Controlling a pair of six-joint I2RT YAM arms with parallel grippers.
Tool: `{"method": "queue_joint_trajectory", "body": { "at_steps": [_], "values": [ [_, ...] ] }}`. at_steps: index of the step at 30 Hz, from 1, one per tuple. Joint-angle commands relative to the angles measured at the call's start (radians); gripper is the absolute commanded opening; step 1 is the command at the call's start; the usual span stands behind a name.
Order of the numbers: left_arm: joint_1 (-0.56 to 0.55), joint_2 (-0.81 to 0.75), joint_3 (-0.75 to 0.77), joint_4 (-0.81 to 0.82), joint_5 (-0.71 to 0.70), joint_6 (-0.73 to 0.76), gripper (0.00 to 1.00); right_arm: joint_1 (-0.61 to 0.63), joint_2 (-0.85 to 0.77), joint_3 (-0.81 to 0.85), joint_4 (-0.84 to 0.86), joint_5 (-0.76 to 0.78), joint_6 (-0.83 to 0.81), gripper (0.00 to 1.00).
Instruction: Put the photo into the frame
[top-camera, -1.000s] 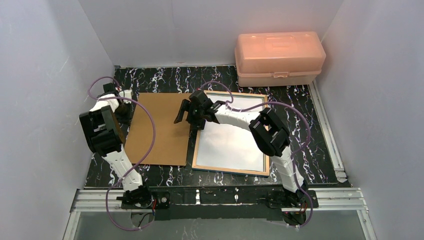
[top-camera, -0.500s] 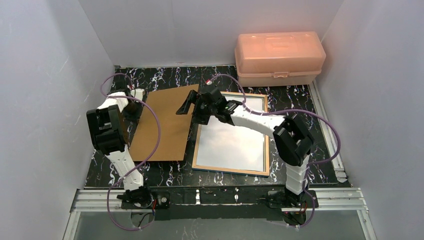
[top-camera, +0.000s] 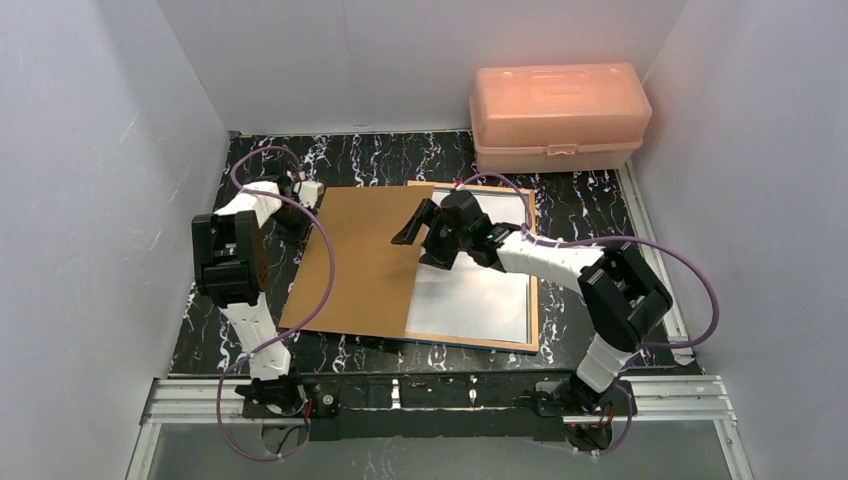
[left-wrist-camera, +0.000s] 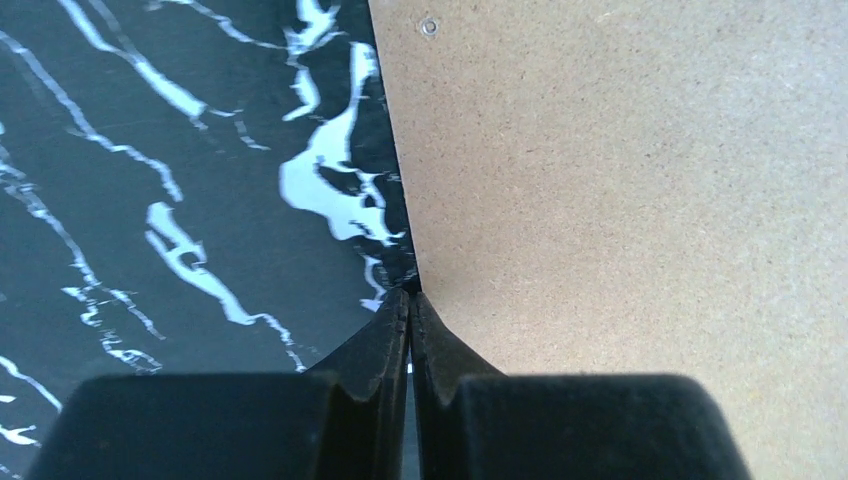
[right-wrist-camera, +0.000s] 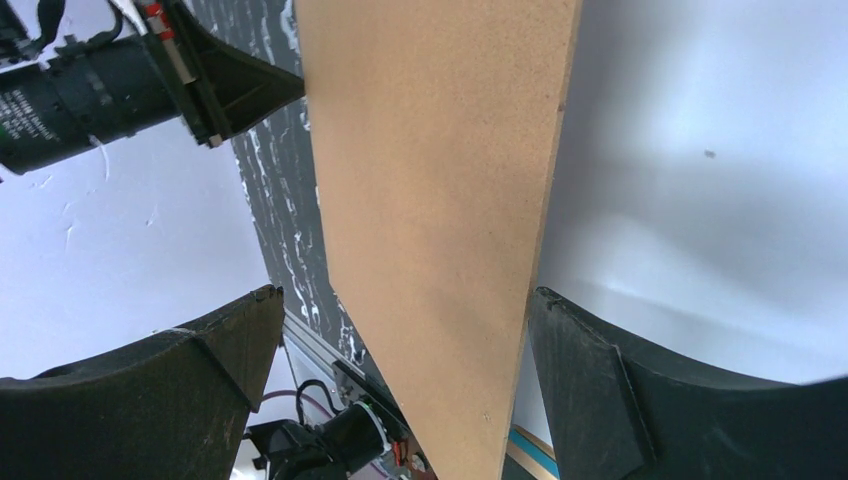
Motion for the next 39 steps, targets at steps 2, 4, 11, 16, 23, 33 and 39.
{"method": "queue_joint_trajectory", "body": {
  "at_steps": [2,4,11,16,23,33,39],
  "values": [
    [-0.059,0.029,-0.043,-0.133,0.174,-0.046,0.01,-0.027,-0.078,-0.069,0.157,-0.023,0.029,0.99],
    [-0.059,0.030,-0.039,-0.135,0.164,-0.045,0.01,-0.036,-0.077,-0.090,0.159,-0.032,0.025,0.99],
    [-0.059,0.016,-0.048,-0.139,0.126,-0.033,0.00,-0.072,-0.047,-0.134,0.127,-0.062,-0.026,0.99],
    [-0.055,0.012,-0.039,-0.150,0.120,-0.032,0.00,-0.093,-0.050,-0.116,0.034,-0.052,-0.111,0.99],
    [-0.043,0.015,-0.034,-0.156,0.099,-0.036,0.00,-0.110,-0.063,-0.083,-0.129,-0.013,-0.248,0.99],
    [-0.034,-0.004,-0.031,-0.165,0.115,-0.043,0.00,-0.114,-0.044,-0.093,-0.065,-0.043,-0.244,0.99],
    [-0.030,0.002,-0.033,-0.165,0.125,-0.047,0.00,-0.115,-0.004,-0.104,0.024,-0.085,-0.208,0.99]
  ]
}}
